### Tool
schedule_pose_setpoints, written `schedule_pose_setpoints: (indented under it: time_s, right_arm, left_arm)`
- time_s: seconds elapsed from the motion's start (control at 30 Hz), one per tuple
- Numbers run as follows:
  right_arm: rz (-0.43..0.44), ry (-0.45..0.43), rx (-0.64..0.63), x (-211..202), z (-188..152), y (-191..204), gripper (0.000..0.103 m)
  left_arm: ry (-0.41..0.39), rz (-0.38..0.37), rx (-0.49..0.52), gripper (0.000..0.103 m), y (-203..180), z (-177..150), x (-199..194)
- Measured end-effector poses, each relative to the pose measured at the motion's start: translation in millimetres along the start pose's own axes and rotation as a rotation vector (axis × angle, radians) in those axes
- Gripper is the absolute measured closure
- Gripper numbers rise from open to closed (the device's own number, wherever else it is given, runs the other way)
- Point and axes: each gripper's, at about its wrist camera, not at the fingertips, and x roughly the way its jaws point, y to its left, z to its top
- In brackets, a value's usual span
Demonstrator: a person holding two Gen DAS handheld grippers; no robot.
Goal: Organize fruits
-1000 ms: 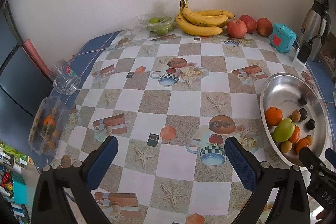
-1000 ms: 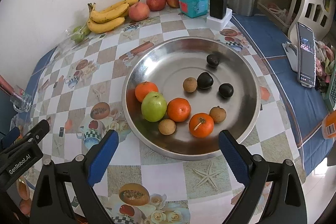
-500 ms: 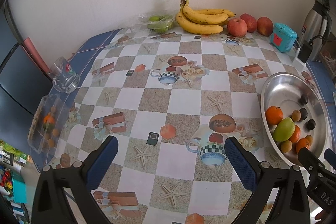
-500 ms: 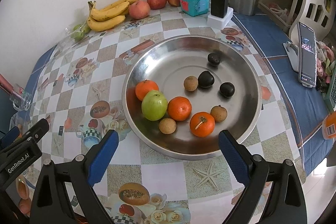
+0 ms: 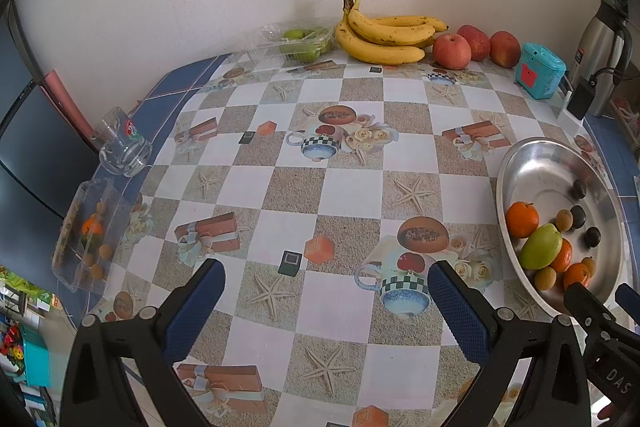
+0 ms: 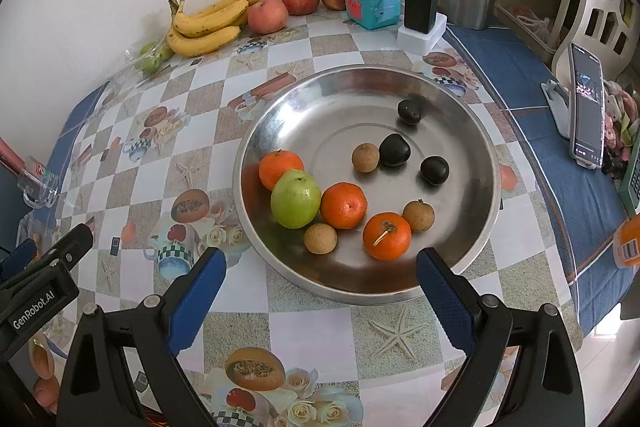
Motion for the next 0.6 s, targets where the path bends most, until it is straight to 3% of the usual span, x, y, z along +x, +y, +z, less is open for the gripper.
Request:
schedule_pose_setpoints:
  time_s: [0.6]
  right_arm:
    - [-0.002,0.017,-0.018,4.6,0.3,3.5,0.007]
  left_arm:
    - [0.007,-0.006,-0.001,0.000,-1.1,-0.9,2.7]
